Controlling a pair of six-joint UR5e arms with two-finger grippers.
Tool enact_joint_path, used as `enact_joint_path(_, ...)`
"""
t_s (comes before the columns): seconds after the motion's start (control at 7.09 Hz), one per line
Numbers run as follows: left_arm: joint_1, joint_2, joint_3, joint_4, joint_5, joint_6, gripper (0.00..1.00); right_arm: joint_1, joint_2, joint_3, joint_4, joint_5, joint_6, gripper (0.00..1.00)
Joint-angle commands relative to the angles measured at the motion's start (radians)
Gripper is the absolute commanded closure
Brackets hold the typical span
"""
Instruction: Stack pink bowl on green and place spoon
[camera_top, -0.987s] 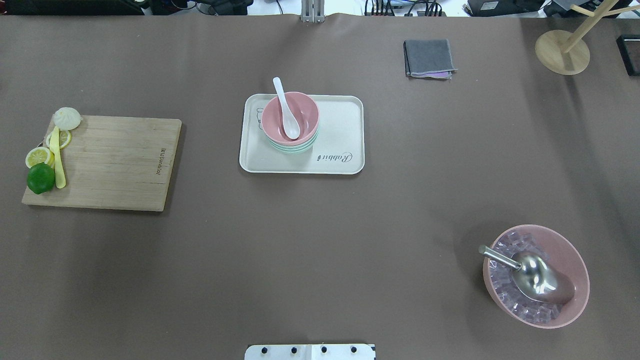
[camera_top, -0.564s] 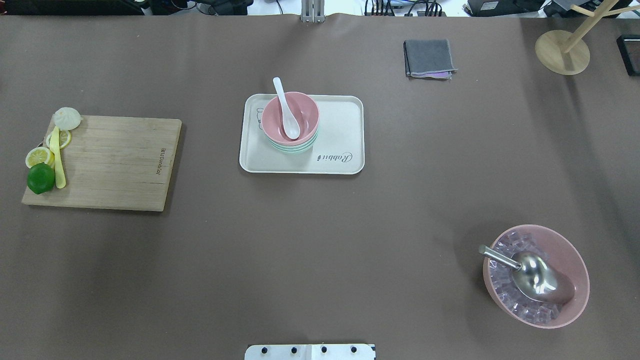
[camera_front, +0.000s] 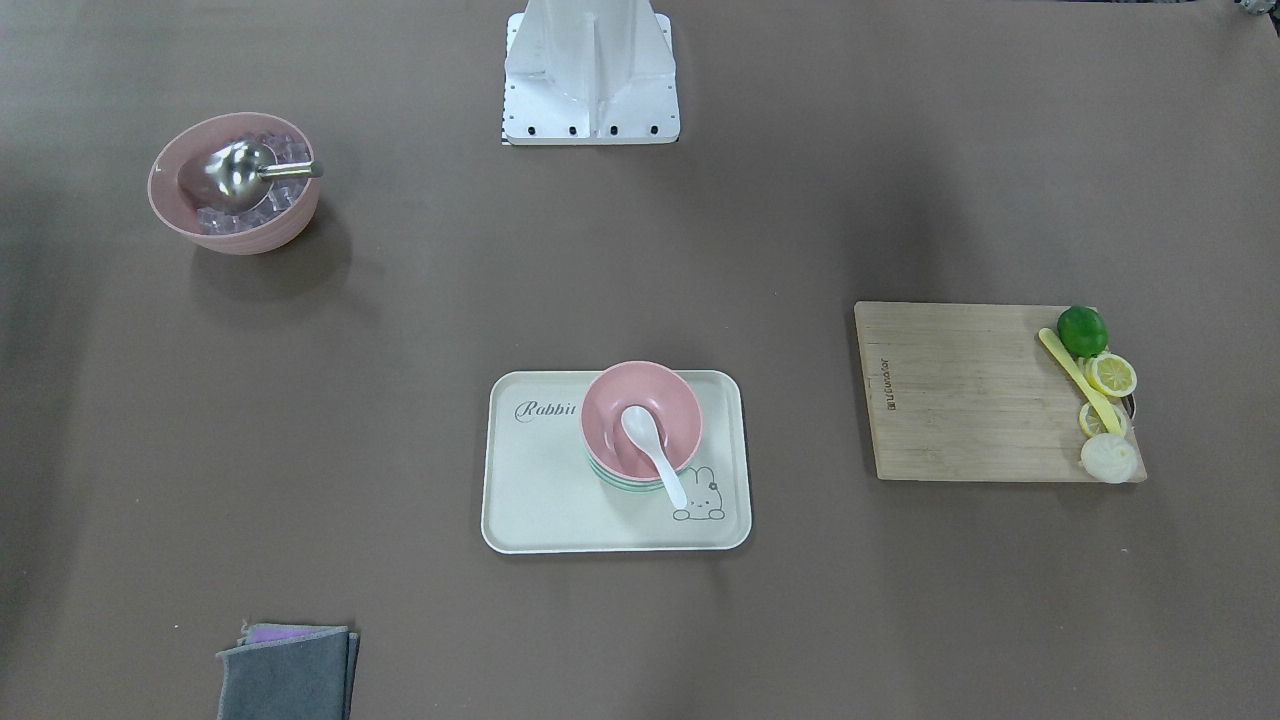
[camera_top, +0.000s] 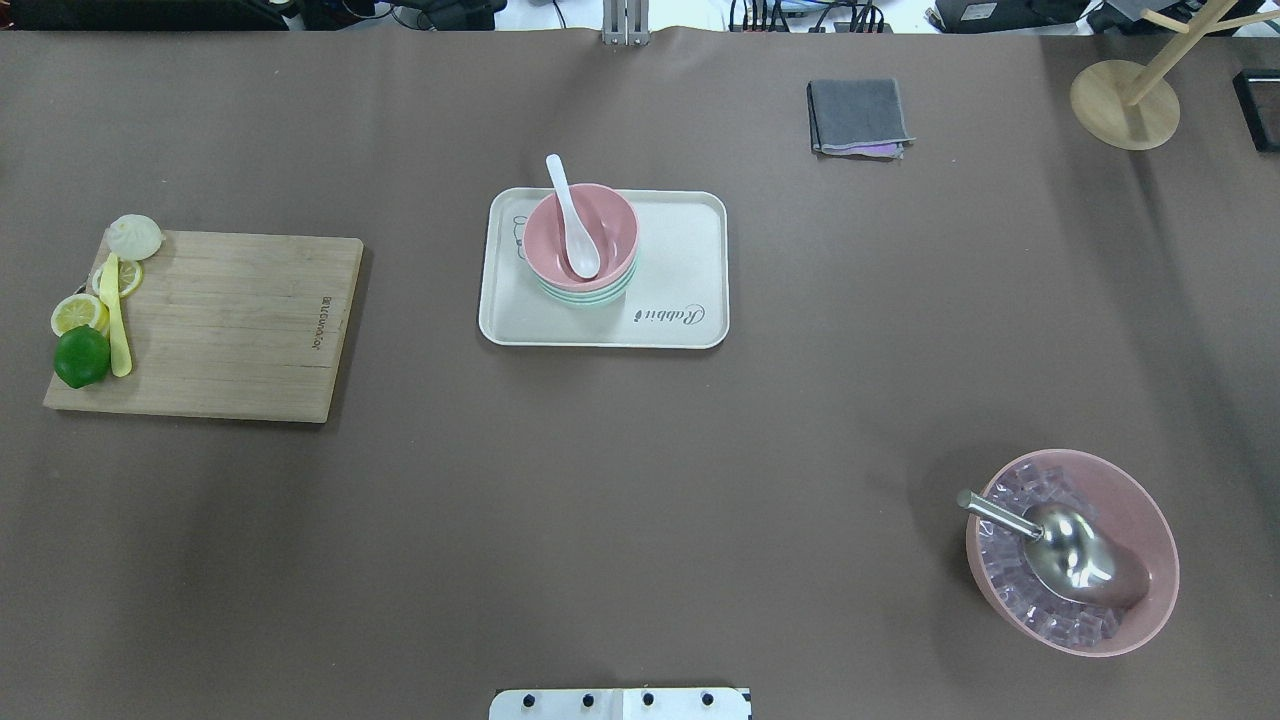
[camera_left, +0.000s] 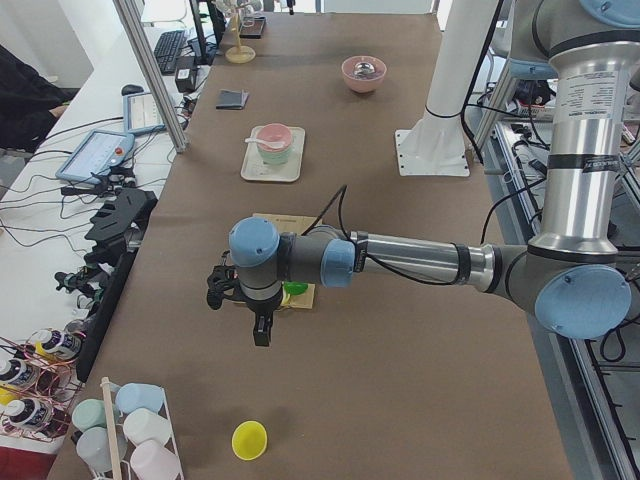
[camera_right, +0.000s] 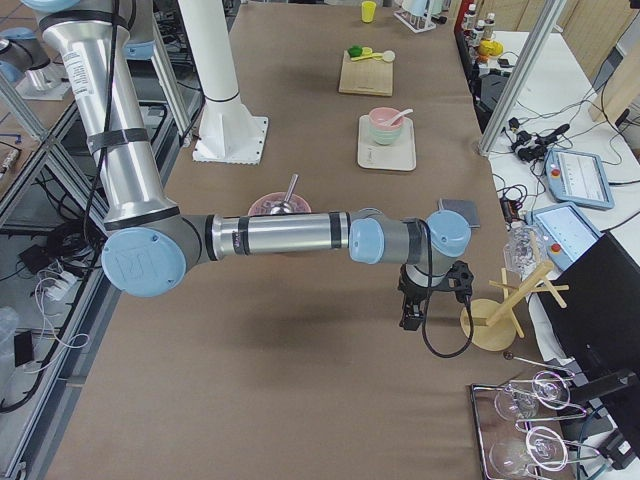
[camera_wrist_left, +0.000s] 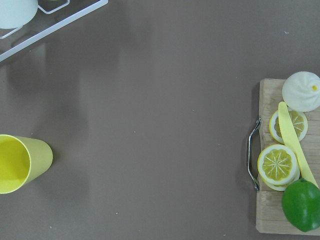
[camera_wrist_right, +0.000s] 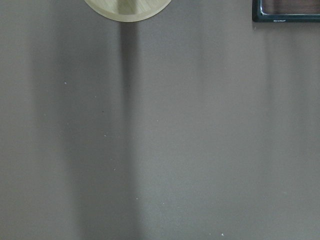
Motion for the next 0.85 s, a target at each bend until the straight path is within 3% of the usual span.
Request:
enact_joint_path(0.0, 0.001, 0.0, 0.002, 0.0, 0.0, -0.001, 0.02, 0.0, 0.0, 0.005, 0.001, 0.003, 0.0, 0.0)
enact_joint_path(0.71, 0.001, -0.003, -0.004, 0.0, -0.002, -0.002, 0.02, 0.002, 0.001, 0.04, 0.0, 0.015, 0.003, 0.0)
